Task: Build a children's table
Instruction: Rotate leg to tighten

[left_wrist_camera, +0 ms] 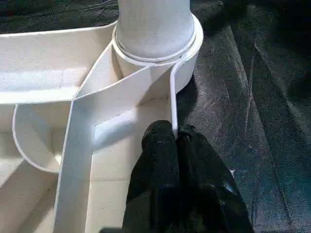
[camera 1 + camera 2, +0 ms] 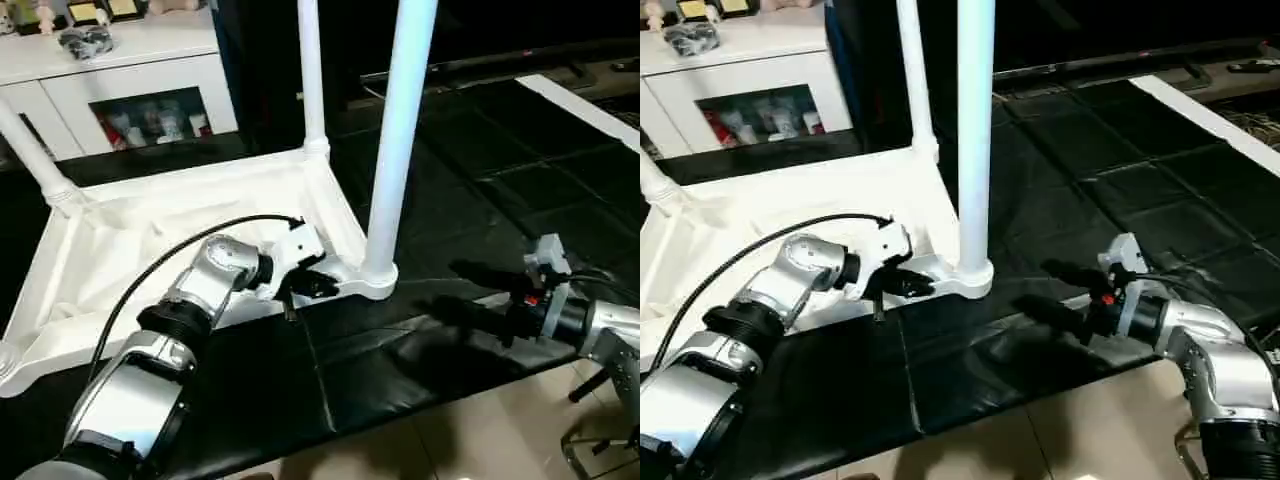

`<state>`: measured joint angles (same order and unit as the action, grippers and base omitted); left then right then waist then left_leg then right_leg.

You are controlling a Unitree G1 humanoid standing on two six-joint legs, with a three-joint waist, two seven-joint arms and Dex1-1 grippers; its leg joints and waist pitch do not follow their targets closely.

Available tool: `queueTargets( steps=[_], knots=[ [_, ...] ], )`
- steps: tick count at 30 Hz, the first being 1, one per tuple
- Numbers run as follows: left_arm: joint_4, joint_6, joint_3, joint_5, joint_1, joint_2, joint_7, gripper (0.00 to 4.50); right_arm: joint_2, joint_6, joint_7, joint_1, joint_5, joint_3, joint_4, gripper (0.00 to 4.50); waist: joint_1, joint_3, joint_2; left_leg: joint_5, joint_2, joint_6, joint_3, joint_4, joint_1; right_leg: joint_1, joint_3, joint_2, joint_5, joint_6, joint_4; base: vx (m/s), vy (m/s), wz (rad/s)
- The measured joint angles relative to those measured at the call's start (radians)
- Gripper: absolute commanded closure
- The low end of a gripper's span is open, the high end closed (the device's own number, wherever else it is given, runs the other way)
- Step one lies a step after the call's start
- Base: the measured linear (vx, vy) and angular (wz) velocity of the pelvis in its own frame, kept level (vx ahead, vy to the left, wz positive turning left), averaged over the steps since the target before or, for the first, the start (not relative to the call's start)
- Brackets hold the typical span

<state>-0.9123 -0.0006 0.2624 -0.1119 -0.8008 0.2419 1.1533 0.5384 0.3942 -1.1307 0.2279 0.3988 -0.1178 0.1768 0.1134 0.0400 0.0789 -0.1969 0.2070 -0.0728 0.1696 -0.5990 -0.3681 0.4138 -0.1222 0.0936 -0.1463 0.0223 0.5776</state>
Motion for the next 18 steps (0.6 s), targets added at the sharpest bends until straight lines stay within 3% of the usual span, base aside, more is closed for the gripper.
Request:
queueTargets(
  steps=[3, 8, 12, 18],
  knots=[
    [0.004, -0.030, 0.013, 0.007, 0.004, 0.019, 0.074, 4.50, -0.017, -0.016, 0.010, 0.016, -0.004, 0.029, 0.003, 0.04, 0.000, 0.000, 0.000, 0.000, 0.000, 0.000, 0.000, 0.000, -0.001, 0.002, 0.000, 0.000, 0.000, 0.001, 0.000, 0.000, 0.000, 0.00],
    [0.039, -0.074, 0.040, 0.030, 0.031, 0.060, 0.205, 4.50, -0.018, -0.017, -0.008, 0.069, -0.017, 0.066, 0.004, 0.04, 0.021, 0.000, 0.000, 0.000, 0.000, 0.000, 0.000, 0.000, -0.001, 0.001, 0.000, 0.000, 0.001, 0.001, 0.001, 0.000, 0.000, 0.00],
    [0.065, -0.110, 0.057, 0.030, 0.047, 0.075, 0.269, 4.50, -0.022, -0.038, -0.058, 0.096, -0.043, 0.135, 0.005, 0.04, 0.038, 0.000, -0.001, 0.000, 0.001, 0.000, 0.001, -0.001, -0.001, 0.001, 0.001, 0.001, 0.000, 0.001, 0.001, 0.000, 0.000, 0.00],
    [0.082, -0.132, 0.079, 0.031, 0.050, 0.087, 0.325, 4.50, -0.048, -0.063, -0.159, 0.163, -0.066, 0.245, 0.075, 0.41, 0.041, 0.000, -0.001, 0.001, 0.001, 0.001, 0.001, -0.003, -0.002, 0.000, 0.003, 0.002, 0.001, 0.001, 0.002, 0.000, 0.000, 0.00]
  ],
)
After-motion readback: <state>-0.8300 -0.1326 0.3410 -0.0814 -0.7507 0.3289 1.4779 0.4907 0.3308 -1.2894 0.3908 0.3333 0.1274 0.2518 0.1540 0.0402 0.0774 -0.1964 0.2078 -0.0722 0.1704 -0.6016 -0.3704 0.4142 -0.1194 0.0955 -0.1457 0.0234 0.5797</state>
